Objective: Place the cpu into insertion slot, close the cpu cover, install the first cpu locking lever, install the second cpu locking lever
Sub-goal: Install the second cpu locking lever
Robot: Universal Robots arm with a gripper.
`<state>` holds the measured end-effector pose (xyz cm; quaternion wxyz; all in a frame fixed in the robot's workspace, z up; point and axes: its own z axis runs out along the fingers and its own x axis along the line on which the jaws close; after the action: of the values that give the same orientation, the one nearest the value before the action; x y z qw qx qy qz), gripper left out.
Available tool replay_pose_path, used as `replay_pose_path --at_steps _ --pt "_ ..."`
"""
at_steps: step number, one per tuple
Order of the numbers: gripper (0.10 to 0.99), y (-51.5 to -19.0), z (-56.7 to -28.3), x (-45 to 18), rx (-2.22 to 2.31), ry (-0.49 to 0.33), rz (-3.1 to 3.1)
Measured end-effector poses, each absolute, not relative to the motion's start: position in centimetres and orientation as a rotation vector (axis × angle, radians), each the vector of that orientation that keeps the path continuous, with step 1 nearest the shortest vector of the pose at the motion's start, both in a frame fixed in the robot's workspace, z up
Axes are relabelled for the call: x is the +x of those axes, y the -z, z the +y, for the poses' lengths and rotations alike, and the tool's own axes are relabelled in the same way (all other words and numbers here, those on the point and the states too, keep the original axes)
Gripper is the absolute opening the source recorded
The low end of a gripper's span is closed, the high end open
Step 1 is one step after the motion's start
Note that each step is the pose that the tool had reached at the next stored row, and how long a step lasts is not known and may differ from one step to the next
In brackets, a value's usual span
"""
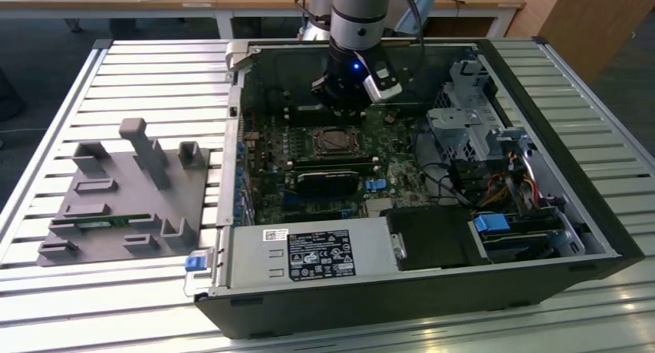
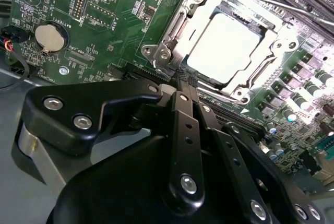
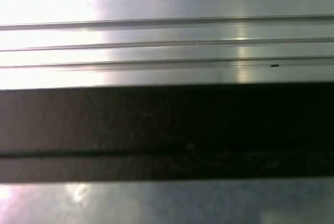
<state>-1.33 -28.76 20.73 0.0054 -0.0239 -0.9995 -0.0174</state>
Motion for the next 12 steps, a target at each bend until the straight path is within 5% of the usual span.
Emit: replay_pose_path --at_steps 12 --pt "0.106 -20.73 -29.18 -1.33 -0.075 0.054 -3.129"
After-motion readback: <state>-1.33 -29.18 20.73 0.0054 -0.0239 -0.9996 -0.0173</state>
